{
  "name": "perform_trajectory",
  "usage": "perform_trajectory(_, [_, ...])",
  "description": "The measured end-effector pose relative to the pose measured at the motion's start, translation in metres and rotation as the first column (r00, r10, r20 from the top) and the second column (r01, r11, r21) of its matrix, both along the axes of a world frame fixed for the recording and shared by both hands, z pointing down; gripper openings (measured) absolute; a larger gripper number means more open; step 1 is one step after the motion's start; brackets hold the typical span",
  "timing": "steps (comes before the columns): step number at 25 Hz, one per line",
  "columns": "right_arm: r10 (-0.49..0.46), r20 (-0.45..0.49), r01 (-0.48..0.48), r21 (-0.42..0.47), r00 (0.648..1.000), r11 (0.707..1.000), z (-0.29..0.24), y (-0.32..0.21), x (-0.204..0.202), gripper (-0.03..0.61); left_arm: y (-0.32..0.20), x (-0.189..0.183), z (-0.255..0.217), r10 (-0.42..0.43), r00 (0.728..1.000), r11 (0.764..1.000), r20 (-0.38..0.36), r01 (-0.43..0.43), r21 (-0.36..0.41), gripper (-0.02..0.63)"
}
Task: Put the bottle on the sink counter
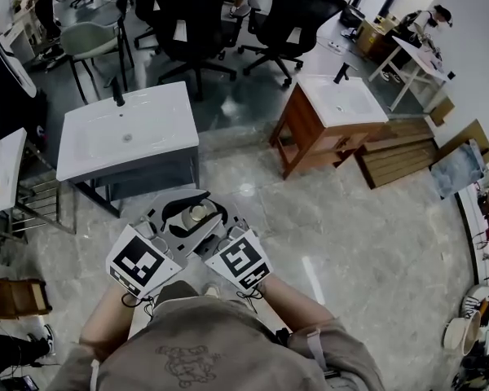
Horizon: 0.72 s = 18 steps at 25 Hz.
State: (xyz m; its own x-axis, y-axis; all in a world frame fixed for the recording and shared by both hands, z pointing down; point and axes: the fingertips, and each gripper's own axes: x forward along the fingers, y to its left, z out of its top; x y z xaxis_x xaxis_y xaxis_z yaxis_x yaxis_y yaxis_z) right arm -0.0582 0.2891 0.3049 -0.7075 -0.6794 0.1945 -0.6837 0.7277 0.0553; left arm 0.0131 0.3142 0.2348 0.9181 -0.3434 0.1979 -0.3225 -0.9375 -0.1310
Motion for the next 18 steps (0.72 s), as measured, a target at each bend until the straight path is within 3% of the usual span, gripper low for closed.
perform_trajectory(4, [-0.010, 0.001, 0.010, 0.012, 1.000, 1.000, -0.002, -0.002, 0.011, 0.331, -0.003, 0.012, 0.000, 0.009, 1.000, 0.999, 0.011, -0.010, 0.035, 0.141])
perform_trajectory(18, [-0.022, 0.015, 0.022, -0.006, 1.000, 1.000, 0.013, -0.028, 0.016, 0.331, -0.031, 0.019, 0.015, -0.009, 1.000, 1.000, 0.028, 0.008, 0.026, 0.141])
